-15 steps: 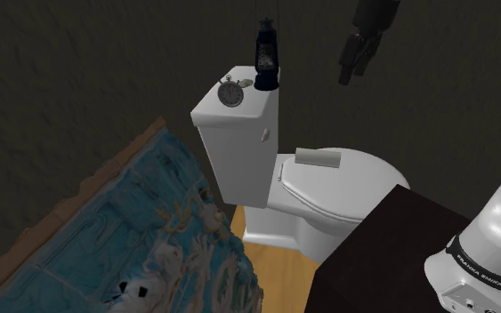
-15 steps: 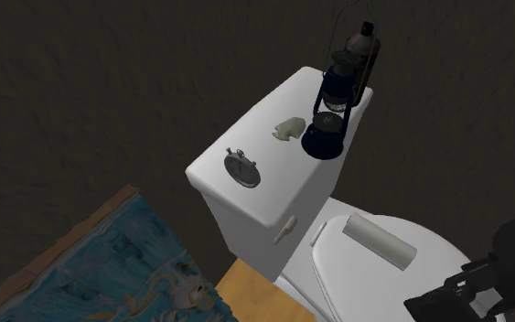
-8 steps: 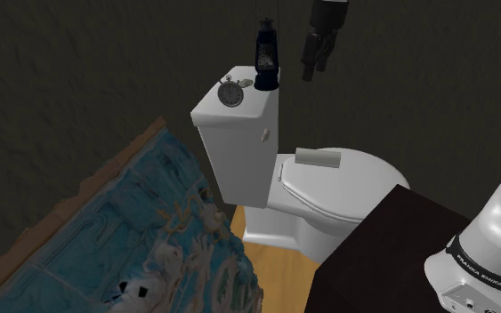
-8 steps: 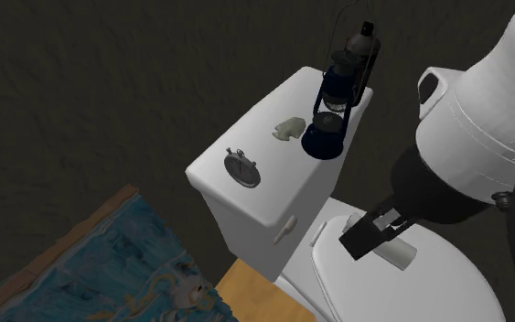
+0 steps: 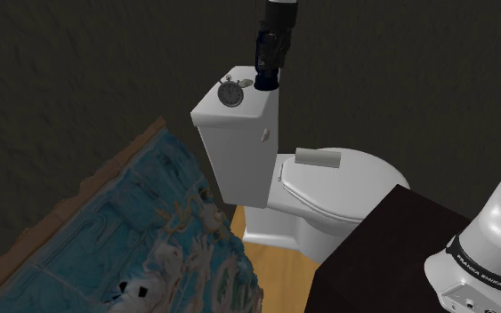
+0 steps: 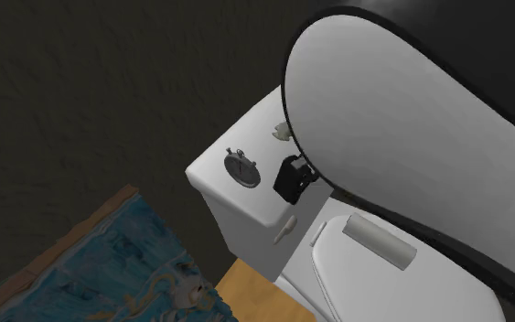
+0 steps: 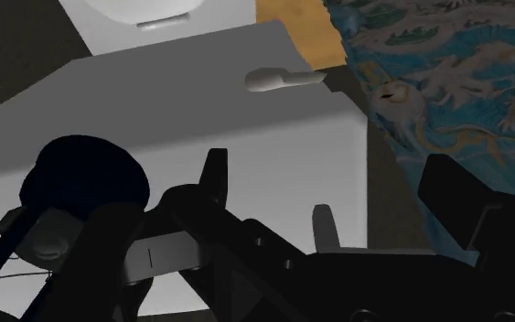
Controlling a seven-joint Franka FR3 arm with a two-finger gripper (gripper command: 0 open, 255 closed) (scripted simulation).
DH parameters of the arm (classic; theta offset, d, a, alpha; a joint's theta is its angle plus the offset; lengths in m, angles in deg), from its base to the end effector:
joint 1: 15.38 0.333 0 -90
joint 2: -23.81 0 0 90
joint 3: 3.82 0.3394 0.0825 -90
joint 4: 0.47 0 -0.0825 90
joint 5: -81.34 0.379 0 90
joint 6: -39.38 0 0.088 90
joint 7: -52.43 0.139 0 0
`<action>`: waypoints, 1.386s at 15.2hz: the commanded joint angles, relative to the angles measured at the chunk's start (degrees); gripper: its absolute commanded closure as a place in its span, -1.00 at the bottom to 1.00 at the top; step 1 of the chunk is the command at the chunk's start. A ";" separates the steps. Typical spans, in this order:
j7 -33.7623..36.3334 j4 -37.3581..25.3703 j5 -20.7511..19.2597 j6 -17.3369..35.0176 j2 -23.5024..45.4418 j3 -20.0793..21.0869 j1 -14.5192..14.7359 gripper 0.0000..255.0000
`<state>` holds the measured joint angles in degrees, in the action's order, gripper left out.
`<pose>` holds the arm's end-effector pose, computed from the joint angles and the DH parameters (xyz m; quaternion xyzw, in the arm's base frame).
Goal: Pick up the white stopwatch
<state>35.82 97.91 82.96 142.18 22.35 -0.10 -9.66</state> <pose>0.5536 0.0958 0.5814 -0.9734 -0.2227 -0.0520 0.0099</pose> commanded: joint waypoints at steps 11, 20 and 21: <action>-3.93 -30.74 -4.19 -6.88 24.37 3.23 4.59 -1.00; -3.91 -24.40 -4.05 -1.82 23.08 3.22 4.34 1.00; -3.91 -24.32 -4.05 -1.80 23.02 3.22 4.34 1.00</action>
<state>31.91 73.46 78.89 140.32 45.40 3.10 -5.33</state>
